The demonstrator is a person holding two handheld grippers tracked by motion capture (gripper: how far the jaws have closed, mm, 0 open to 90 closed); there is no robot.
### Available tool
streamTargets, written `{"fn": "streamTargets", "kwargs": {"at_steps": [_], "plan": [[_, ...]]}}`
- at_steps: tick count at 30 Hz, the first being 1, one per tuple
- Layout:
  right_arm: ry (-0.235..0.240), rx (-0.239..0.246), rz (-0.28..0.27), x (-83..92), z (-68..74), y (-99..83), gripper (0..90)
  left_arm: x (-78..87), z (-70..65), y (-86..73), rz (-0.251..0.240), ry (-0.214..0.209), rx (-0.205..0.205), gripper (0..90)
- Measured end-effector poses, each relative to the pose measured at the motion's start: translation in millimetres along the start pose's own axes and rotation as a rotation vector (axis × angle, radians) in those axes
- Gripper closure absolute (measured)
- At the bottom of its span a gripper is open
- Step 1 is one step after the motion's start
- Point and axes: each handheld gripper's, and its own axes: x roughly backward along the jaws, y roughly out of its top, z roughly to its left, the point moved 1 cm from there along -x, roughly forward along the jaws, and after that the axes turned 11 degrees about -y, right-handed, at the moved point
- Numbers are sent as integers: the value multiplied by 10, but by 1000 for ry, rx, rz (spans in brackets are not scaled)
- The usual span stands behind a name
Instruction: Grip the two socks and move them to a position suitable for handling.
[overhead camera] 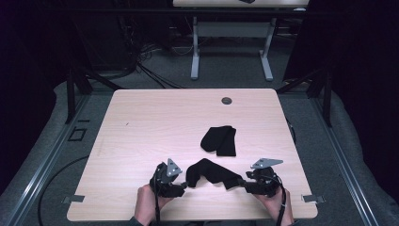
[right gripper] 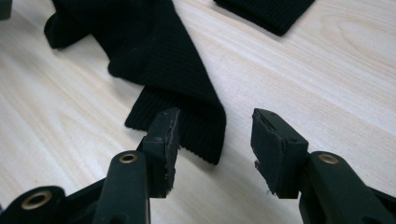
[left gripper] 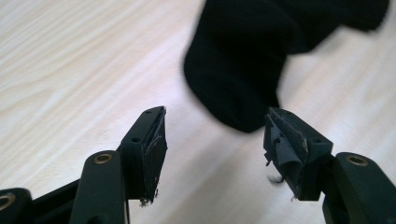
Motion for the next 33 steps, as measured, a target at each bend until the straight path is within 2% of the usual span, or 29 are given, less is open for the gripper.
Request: {"fn": "streamTargets", "kwargs": {"at_steps": [3, 5, 8, 9, 13, 15, 20, 21, 23, 25, 30, 33], "plan": [[5, -22, 25, -82, -3, 32, 501, -102, 55, 58, 5, -11, 41, 414], [17, -22, 49, -141, 7, 43, 501, -201, 61, 97, 27, -20, 50, 441], [3, -24, 66, -215, 34, 47, 513, -297, 51, 131, 48, -17, 54, 483], [15, -25, 66, -218, 41, 50, 527, -319, 48, 138, 51, -14, 54, 493], [11, -23, 66, -234, 59, 59, 610, -383, 38, 145, 84, -12, 30, 585], [30, -25, 70, -238, 57, 56, 640, -381, 31, 143, 85, -19, 25, 634], [63, -25, 85, -236, 33, 55, 743, -366, 33, 125, 88, -34, 0, 860], [65, -21, 86, -229, 27, 57, 769, -360, 41, 124, 88, -38, 2, 868], [35, 7, 93, -202, 14, 71, 815, -337, 69, 121, 82, -50, 10, 886], [-33, 49, 88, -165, 6, 99, 838, -276, 107, 131, 60, -65, 24, 890], [-196, 157, 3, 12, 0, 250, 861, -49, 152, 235, -3, -101, 40, 890], [-296, 229, -86, 160, 31, 366, 863, 94, 146, 295, -34, -113, 32, 890]]}}
